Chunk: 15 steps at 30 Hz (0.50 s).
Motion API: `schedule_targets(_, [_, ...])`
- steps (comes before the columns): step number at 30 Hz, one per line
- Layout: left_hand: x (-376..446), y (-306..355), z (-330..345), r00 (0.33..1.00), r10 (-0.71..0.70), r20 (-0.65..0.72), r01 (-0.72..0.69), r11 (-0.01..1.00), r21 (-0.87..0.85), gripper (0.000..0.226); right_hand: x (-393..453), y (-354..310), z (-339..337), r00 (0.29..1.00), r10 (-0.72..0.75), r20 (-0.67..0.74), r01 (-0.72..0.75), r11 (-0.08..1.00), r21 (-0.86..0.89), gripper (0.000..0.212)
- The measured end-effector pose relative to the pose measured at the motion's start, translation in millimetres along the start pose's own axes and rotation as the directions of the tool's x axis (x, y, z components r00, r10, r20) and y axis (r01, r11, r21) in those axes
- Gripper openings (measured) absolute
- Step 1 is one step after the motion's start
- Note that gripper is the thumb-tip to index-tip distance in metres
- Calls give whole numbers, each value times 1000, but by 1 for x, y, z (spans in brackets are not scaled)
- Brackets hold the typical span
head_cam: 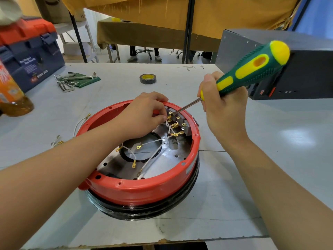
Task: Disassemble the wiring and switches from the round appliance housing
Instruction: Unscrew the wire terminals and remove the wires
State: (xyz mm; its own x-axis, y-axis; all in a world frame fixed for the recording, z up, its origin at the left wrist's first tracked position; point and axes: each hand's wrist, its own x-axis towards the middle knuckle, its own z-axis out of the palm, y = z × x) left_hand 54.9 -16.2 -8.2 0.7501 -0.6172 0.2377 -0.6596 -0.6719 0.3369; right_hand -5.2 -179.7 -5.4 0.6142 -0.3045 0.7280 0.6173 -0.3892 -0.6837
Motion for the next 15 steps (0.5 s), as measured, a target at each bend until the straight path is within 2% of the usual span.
schedule_targets(7, [0, 0, 0, 1000, 1, -1, -1, 1000, -5, 12, 2, -3, -3, 977, -90, 191, 96, 995, -25, 29])
schedule_targets(9, [0, -1, 0, 1000, 3, -1, -3, 1000, -4, 12, 6, -1, -2, 978, -45, 205, 44, 999, 12, 31])
schedule_targets(13, [0, -1, 0, 1000, 8, 4, -8, 1000, -1, 11, 21, 4, -2, 989, 106, 103, -115, 989, 93, 36])
schedule_targets(15, [0, -1, 0, 1000, 7, 5, -7, 1000, -3, 11, 18, 10, 4, 974, 199, 108, -212, 970, 123, 38])
